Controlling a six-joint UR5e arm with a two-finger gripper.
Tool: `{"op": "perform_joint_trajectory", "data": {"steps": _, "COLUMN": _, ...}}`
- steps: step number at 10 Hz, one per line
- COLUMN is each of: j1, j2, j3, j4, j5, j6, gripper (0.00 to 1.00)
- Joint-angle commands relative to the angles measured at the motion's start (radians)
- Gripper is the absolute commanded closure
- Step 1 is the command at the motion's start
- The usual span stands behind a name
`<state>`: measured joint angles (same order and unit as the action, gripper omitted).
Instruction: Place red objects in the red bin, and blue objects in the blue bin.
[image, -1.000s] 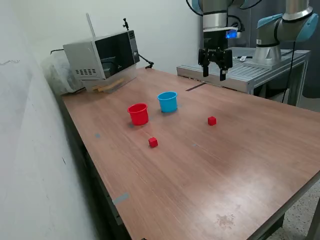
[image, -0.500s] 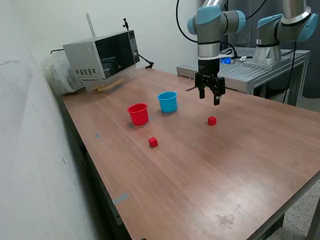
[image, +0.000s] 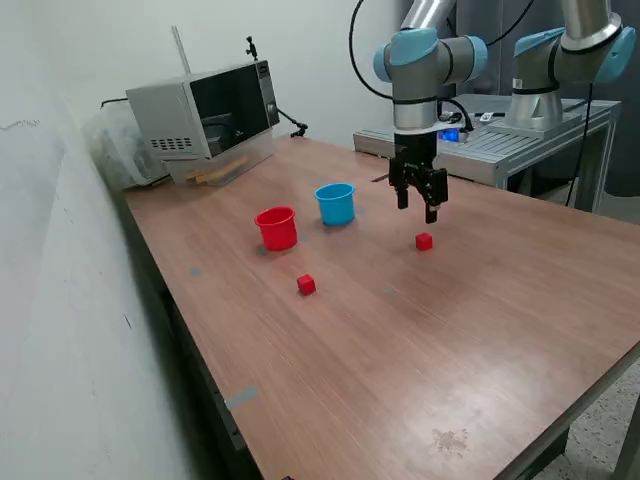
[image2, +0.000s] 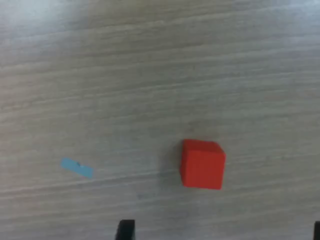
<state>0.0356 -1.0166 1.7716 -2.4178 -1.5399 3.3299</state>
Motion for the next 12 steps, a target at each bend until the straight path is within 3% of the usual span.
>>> {"op": "perform_joint_trajectory", "data": {"steps": 1, "j1": -0.017, "j2": 0.021, "j3": 0.011, "j4": -0.026, "j5": 0.001, "j6": 0.0, "gripper": 0.0}}
{"op": "perform_joint_trajectory", "data": {"steps": 12, "j1": -0.016, "j2": 0.047, "j3": 0.037, "j4": -0.043, "j5": 0.004, "j6": -0.01, "gripper": 0.0}}
